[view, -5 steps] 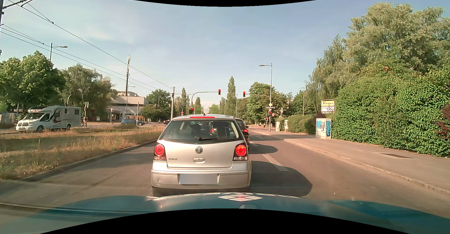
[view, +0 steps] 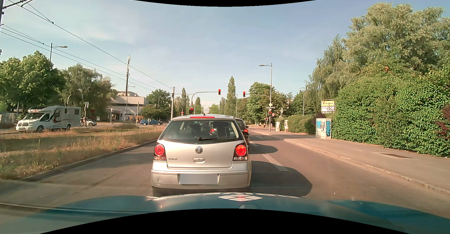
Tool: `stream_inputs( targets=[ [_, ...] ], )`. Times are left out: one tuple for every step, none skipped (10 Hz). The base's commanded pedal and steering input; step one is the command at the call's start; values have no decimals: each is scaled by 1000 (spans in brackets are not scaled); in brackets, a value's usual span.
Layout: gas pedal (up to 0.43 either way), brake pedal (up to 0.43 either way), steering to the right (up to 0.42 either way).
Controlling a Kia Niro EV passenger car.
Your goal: Follow the waypoints while adhering to traffic rules and regulations
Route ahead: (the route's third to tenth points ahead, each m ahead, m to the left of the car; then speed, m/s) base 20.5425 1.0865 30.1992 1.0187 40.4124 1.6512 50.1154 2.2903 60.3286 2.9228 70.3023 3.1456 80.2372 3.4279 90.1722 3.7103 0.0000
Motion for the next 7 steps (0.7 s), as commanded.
stream_inputs(
  targets=[
    [0,250,2],
    [0,250,2],
    [0,250,2],
    [0,250,2],
    [0,256,2],
    [0,250,2],
    [0,250,2]
  ],
)
